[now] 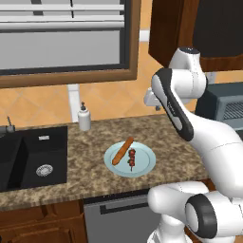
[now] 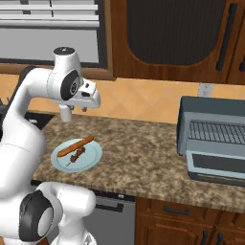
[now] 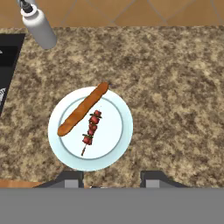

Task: Pick up the kebab skewer and baguette bread, and place them inside the toaster oven. Close the toaster oven door and start by setting the timer.

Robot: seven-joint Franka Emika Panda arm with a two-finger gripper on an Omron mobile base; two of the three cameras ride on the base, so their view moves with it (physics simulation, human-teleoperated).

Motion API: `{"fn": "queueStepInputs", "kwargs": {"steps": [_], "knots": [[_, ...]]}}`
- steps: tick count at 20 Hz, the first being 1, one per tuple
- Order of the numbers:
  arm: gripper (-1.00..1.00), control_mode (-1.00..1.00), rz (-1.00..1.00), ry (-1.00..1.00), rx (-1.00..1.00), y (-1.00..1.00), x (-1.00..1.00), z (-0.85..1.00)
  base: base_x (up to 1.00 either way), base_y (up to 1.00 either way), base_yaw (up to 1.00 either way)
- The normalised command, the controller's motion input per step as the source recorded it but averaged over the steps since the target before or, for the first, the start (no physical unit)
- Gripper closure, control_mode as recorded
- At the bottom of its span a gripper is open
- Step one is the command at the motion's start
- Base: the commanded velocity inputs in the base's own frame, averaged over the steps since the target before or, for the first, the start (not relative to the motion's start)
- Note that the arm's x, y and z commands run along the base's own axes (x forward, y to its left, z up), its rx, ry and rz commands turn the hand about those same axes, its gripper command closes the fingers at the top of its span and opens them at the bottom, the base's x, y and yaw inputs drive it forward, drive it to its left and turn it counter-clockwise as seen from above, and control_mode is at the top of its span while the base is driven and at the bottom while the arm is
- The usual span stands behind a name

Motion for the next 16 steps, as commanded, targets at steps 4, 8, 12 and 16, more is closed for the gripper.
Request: {"fn": "queueStepInputs", "kwargs": {"steps": [4,8,12,16], "knots": [[-1.00,1.00,0.00,0.00,0.00,0.00,0.00,0.00,0.00,0.00,0.00],[-1.00,1.00,0.00,0.00,0.00,0.00,0.00,0.00,-0.28,-0.24,-0.01],[-1.00,1.00,0.00,0.00,0.00,0.00,0.00,0.00,-0.45,-0.94,-0.07],[-1.00,1.00,0.00,0.00,0.00,0.00,0.00,0.00,0.04,-0.69,-0.06]]}}
